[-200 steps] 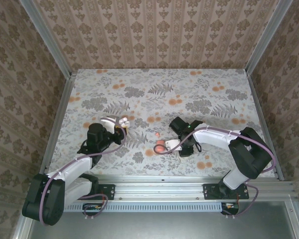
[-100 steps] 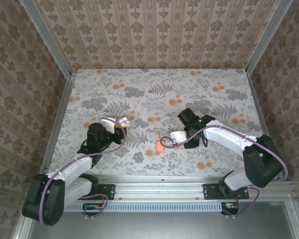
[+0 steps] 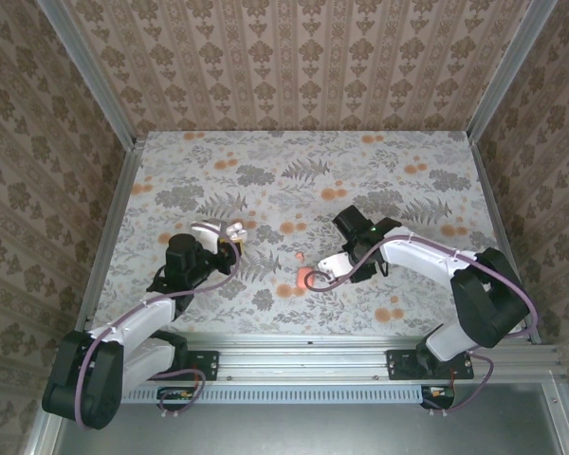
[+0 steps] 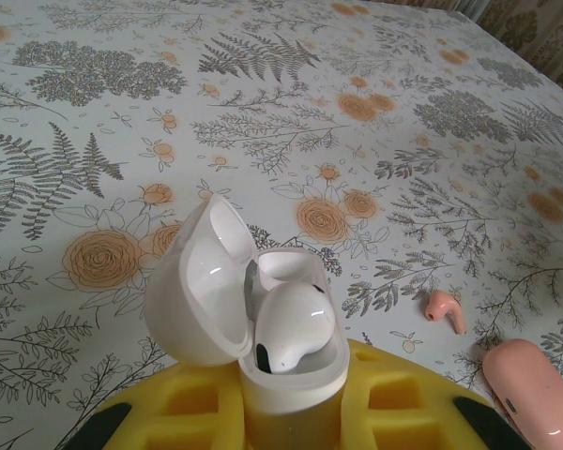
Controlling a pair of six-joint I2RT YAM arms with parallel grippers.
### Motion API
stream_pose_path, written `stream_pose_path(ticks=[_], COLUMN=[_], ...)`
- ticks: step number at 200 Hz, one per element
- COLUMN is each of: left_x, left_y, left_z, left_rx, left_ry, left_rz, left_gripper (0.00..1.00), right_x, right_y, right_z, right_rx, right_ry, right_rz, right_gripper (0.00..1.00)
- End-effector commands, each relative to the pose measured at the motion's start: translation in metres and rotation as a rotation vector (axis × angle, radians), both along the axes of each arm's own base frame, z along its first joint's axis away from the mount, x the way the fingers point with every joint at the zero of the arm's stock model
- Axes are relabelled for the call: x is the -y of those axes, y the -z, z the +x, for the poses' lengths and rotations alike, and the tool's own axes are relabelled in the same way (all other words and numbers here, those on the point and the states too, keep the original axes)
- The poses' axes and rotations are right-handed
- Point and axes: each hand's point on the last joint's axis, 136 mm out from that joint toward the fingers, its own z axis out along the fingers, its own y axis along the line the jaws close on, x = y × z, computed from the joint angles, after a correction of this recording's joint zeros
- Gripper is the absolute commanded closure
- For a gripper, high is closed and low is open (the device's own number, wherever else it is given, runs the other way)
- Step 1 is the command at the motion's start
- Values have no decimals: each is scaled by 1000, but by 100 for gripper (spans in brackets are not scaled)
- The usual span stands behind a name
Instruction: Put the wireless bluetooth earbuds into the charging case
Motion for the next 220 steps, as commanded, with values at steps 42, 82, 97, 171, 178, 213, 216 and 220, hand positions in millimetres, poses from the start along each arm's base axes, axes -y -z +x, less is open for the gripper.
stream_pose_path(ticks=[42,82,97,171,178,213,216,220], left_x=[-1,-1,-1,-2,-2,-2,-2,-2], left_y=[-10,-10,-10,-8,-9,-8,-8,-8], left_z=[6,6,5,5,6,6,6,6], left_rx=[16,12,11,7,8,6,5,5], left_ry=[-8,-7,-7,-9,-9,-9,-10,-8], left_rz=[0,2,2,7,6,7,8,8], left_gripper=[95,95,95,95,95,95,95,95], right_x=[-10,-10,-9,-6,-5,-2,-2,-2], right_y=[26,33,36,45,46,48,48,48], right_z=[-20,-20,-19,-14,-14,-13,-12,-12], right_rx=[-93,-104,-104,-96,-99,-96,-96,-93], right_ry=[-155,-164,-165,-160,-161,-161,-161,-159], right_rz=[-14,-25,-31,-60,-66,-81,-82,-81], right_gripper=[57,58,59,64,64,68,69,70])
